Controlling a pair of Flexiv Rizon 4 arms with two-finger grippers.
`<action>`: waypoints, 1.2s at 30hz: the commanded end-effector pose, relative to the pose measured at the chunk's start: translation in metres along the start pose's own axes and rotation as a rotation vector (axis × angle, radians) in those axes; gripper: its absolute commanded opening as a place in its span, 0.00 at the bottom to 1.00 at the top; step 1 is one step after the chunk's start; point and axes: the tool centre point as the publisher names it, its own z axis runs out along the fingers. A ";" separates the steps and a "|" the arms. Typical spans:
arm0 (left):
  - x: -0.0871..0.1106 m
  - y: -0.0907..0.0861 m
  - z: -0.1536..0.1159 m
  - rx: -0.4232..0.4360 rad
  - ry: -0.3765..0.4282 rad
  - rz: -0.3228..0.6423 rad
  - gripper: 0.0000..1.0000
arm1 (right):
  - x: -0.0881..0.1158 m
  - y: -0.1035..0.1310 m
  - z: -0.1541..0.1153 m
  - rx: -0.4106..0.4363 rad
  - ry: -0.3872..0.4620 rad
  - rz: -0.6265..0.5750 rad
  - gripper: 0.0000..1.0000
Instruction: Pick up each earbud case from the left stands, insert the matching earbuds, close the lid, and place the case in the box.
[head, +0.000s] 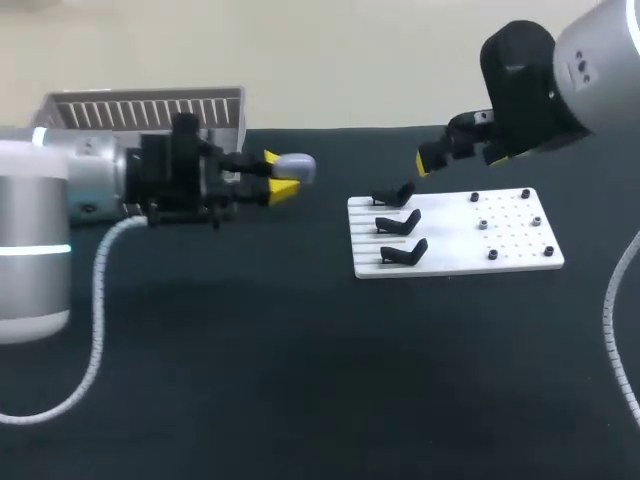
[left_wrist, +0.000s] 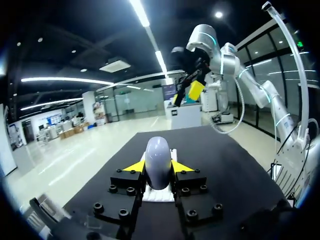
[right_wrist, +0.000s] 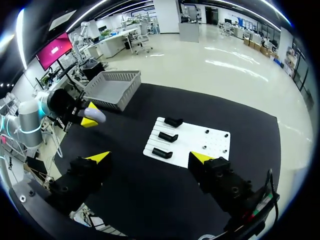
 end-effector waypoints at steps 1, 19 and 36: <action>0.003 0.025 -0.034 -0.191 0.085 -0.007 0.00 | 0.002 0.000 0.001 0.004 -0.058 0.001 1.00; 0.082 0.150 -0.149 -0.369 0.277 -0.158 0.00 | 0.002 0.000 0.001 0.004 -0.058 0.001 1.00; 0.094 0.207 -0.201 -0.238 0.289 -0.089 1.00 | 0.002 0.000 0.001 0.004 -0.058 0.001 1.00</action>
